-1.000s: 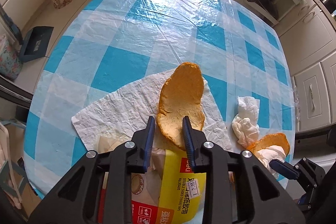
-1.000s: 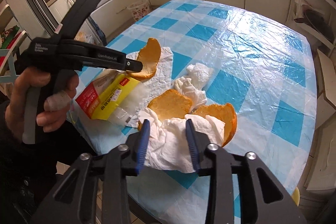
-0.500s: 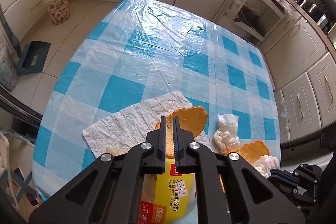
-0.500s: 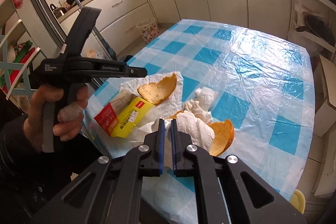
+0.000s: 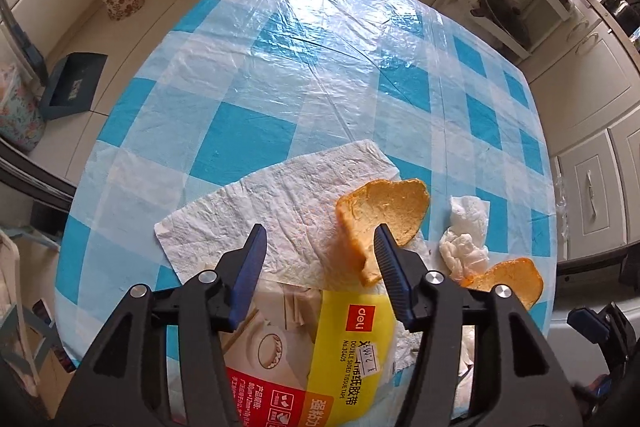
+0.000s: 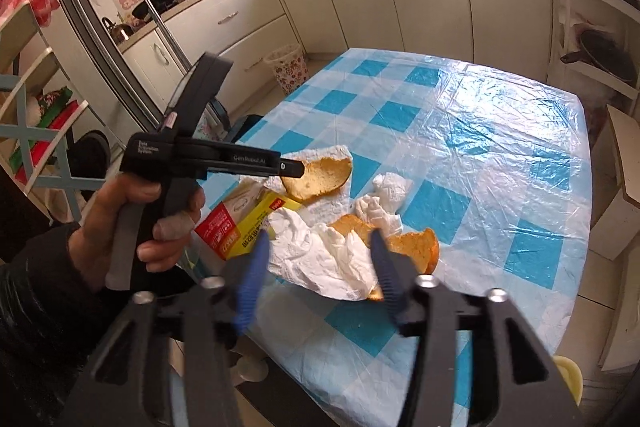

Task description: Collect trash

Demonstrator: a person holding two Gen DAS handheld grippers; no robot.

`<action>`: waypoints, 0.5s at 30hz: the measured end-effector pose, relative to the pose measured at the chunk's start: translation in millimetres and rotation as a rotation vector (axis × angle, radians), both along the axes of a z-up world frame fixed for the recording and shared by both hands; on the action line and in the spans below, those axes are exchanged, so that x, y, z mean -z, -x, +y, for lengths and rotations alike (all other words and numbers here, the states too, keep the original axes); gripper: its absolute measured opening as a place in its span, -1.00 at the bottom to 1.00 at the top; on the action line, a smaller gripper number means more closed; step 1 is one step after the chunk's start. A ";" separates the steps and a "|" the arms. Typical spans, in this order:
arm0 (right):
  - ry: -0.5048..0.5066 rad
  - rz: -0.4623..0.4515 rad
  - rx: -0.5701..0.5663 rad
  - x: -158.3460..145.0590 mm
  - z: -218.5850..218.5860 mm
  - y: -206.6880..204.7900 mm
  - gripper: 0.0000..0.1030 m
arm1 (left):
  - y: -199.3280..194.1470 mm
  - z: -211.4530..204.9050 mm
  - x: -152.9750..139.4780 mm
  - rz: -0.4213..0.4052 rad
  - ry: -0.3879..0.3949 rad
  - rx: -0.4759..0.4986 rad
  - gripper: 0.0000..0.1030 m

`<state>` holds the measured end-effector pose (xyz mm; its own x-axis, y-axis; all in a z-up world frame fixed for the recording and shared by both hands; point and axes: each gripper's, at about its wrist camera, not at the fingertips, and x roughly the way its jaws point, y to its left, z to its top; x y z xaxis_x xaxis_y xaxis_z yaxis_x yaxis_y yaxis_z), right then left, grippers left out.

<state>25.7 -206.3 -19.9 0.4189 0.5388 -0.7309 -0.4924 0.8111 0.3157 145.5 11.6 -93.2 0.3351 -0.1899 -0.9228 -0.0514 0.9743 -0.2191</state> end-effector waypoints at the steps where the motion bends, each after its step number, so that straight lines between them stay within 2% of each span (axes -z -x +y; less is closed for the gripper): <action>1: 0.021 0.002 -0.017 4.9 5.6 0.8 0.17 | 0.3 -1.1 0.3 -0.002 -0.013 -0.004 0.07; 5: 0.086 0.054 -0.049 32.0 24.0 -4.7 0.15 | -0.3 -6.0 3.3 0.003 -0.018 0.000 0.10; 6: 0.090 0.074 -0.048 37.3 26.1 -7.4 0.10 | -0.2 -7.8 4.8 0.004 -0.019 0.006 0.10; 7: 0.086 0.087 -0.048 41.0 26.8 -9.4 -0.12 | -0.4 -10.5 6.0 0.005 -0.017 0.014 0.09; 8: 0.075 0.100 -0.052 43.5 27.0 -10.8 -0.35 | -0.7 -13.4 7.2 0.006 -0.014 0.026 -0.10; 9: 0.065 0.110 -0.055 44.8 27.0 -11.6 -0.46 | -0.2 -16.2 7.7 0.005 -0.015 0.037 -0.27; 10: 0.059 0.108 -0.057 44.3 26.6 -11.6 -0.63 | 0.0 -19.5 8.3 0.007 -0.018 0.050 -0.57; 11: 0.052 0.098 -0.057 41.7 25.5 -10.5 -0.70 | 0.5 -22.5 7.7 0.001 -0.019 0.064 -0.68; 15: -0.037 0.090 -0.050 28.7 14.0 -7.2 -0.72 | 4.0 -24.4 -4.1 -0.045 -0.014 0.082 -0.81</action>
